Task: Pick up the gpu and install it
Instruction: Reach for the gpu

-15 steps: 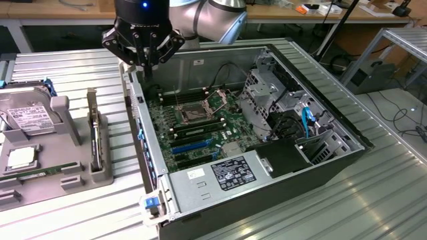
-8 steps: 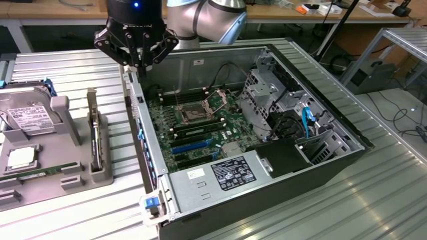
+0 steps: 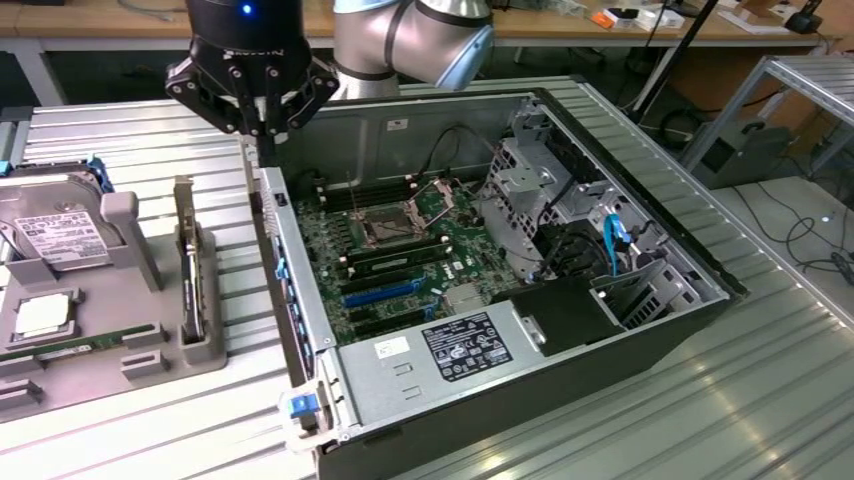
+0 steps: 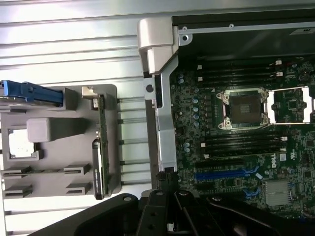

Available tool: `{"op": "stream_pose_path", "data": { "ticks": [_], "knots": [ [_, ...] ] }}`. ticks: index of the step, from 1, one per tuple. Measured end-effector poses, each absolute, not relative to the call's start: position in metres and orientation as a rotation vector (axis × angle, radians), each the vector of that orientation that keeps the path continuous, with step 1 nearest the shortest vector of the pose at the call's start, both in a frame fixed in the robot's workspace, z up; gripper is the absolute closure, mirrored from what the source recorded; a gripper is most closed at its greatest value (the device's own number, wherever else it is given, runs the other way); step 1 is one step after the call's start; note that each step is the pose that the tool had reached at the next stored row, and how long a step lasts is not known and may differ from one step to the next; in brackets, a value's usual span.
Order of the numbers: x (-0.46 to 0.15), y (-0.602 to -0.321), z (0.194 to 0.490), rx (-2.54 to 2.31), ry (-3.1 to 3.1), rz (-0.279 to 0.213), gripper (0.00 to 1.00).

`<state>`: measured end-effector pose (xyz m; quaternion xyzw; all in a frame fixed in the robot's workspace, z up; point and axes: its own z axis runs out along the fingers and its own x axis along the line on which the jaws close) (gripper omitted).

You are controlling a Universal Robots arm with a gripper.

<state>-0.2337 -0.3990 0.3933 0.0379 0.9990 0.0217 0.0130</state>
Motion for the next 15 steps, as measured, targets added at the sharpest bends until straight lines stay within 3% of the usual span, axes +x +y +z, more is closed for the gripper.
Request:
{"op": "stream_pose_path", "data": {
  "ticks": [15],
  "knots": [
    [-0.262, -0.399, 0.393, 0.118, 3.112, 0.068, 0.89]
  ]
}}
